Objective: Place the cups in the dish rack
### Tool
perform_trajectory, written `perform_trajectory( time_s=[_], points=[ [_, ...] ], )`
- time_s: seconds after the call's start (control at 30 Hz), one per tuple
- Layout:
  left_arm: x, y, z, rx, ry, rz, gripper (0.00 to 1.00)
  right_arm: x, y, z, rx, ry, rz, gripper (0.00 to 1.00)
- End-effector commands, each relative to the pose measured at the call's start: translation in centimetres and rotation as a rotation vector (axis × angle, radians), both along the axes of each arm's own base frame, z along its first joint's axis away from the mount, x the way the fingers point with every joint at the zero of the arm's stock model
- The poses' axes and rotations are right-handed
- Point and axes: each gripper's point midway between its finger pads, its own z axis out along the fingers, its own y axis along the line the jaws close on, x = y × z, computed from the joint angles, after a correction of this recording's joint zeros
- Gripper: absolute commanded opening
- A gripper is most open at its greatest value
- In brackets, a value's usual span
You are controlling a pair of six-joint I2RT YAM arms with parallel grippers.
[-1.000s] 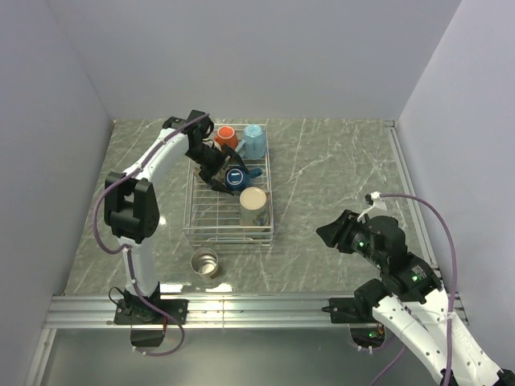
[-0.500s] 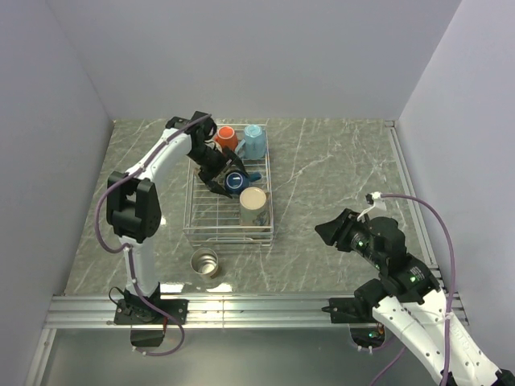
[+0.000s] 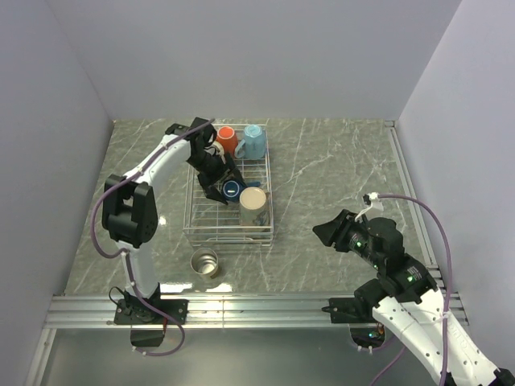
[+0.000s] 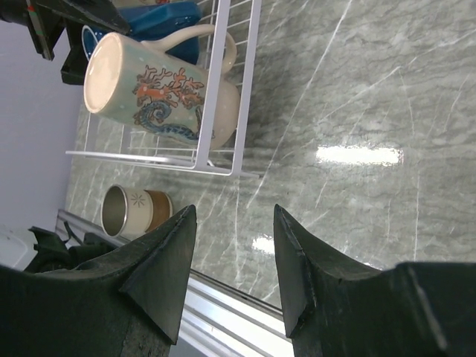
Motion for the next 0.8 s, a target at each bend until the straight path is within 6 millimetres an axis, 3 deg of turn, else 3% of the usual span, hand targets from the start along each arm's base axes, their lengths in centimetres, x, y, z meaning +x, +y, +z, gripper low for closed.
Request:
perform_trajectory(
  time_s=[0.0,0.27,0.37,0.77],
  points=[
    [-6.5,1.0,-2.8,0.1,0.424,0.036,0.69,0.5,0.4,0.8,0.013,-0.045,0.02,0.53],
    [-6.3,1.0,-2.3,0.109,0.402,0.051,0.77,0.3,0.4,0.7,0.001,-0.053,0.032,0.53],
    [-5.6,0.8,-1.9,0.107,0.385,0.064,0.99,0.2,0.4,0.7,0.0,-0.055,0.038,0.53],
    [-4.6,0.5,-1.3,0.097,0.352,0.068,0.99,0.0,0.1,0.2,0.005,-0.046,0.023,0.53]
  ],
)
